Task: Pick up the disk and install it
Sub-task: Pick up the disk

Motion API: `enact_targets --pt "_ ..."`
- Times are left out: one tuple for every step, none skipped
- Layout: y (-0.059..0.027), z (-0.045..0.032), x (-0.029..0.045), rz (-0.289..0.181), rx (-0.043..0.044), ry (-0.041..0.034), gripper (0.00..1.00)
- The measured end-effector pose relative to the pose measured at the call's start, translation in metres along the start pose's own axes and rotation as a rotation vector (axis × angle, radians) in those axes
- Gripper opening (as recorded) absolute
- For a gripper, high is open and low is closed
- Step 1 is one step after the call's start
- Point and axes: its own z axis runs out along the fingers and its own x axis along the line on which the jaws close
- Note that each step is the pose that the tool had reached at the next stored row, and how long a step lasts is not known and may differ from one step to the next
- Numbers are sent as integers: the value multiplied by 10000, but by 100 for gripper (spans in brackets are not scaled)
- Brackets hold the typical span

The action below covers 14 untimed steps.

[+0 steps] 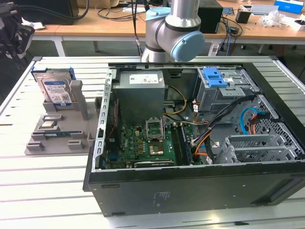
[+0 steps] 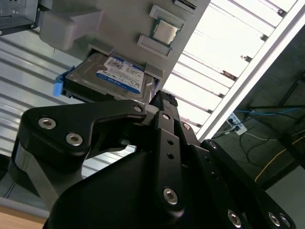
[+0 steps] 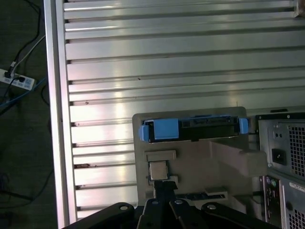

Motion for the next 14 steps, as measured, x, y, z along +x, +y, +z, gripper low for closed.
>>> enact_targets --pt "0 0 0 -25 -1 1 11" --pt "0 0 0 -116 -2 3 11" --pt "0 0 0 -311 -7 8 11" --pt "0 0 0 -515 -12 13 11" --pt "0 0 0 -694 -17 17 11" --pt "0 0 0 -869 -22 22 11" --pt "0 0 0 -1070 -27 26 11" --pt "0 0 0 -1582 -39 39 11" --pt "0 0 0 -1867 -46 46 11" --pt "0 0 0 -2226 -55 55 11" --pt "0 0 0 -2375 -59 58 11" --pt "0 0 0 -2505 -62 62 11" --pt "0 0 0 -2683 -67 66 11" --pt "0 0 0 -2821 -70 70 11"
